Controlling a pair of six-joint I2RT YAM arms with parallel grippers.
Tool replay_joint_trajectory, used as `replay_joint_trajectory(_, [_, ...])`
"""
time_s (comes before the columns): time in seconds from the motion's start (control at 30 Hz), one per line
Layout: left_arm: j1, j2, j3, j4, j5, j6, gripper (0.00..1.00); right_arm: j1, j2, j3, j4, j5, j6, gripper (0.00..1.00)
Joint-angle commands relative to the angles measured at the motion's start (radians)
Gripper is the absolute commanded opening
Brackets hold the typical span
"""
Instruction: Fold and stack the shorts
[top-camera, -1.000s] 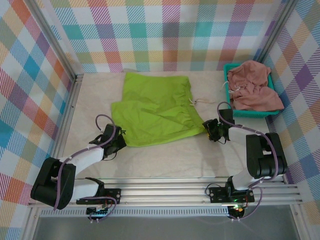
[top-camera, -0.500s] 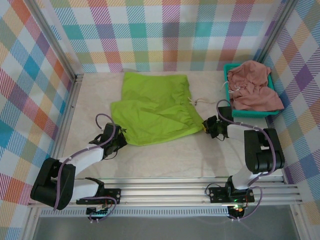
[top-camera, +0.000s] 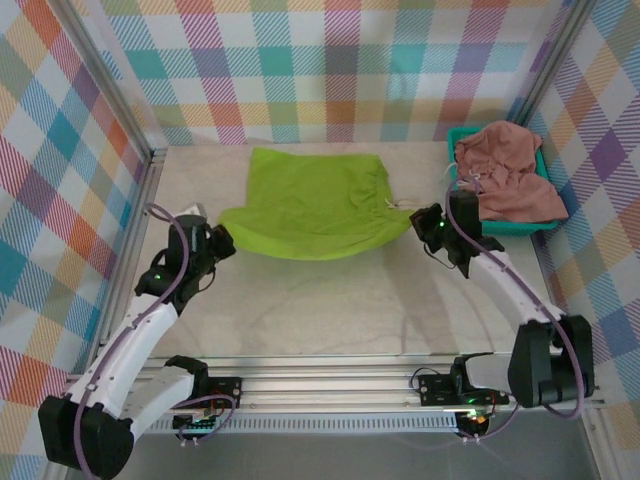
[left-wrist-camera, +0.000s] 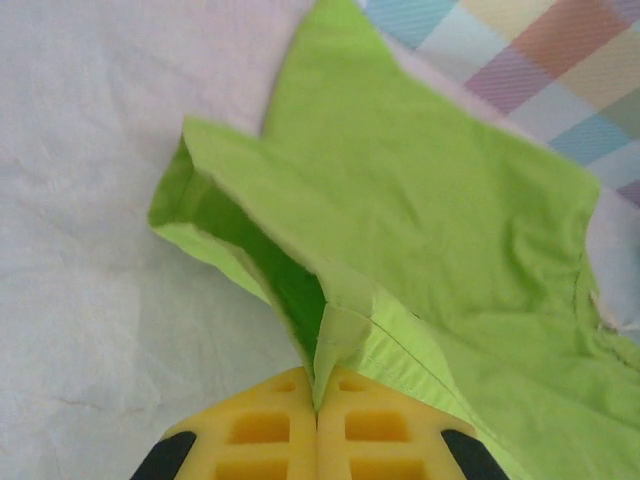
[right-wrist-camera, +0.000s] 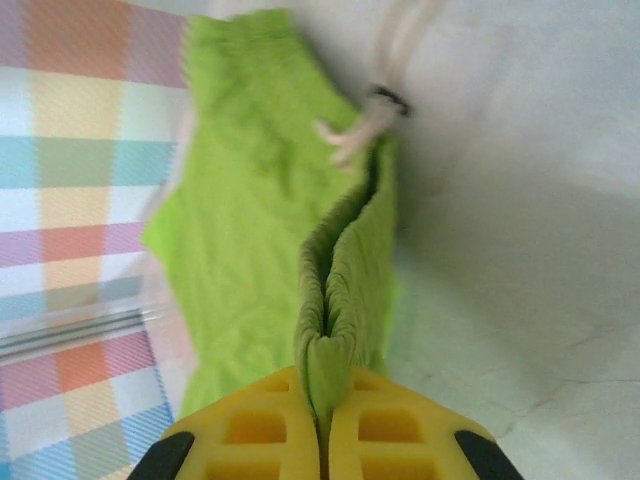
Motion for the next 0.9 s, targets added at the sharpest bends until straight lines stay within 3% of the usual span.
replay_joint_trajectory(0.0, [0.031,-0.011,0.116,-0.114,-0.013,0.054,0.00,0.014,-0.069,0.082,-0.098,0.045,-0.068,0.00])
replay_joint_trajectory(0.4, [0.065,0.129,0.642,-0.252,-0.039,0.146,0.00,0.052,-0.099,0.427,-0.237,0.030,-0.194,0.00])
replay_joint_trajectory(0.87, [0.082,0.393,1.250,-0.398,-0.051,0.240,0.00,0.109,-0.014,0.818,-0.300,0.013,-0.337,0.00])
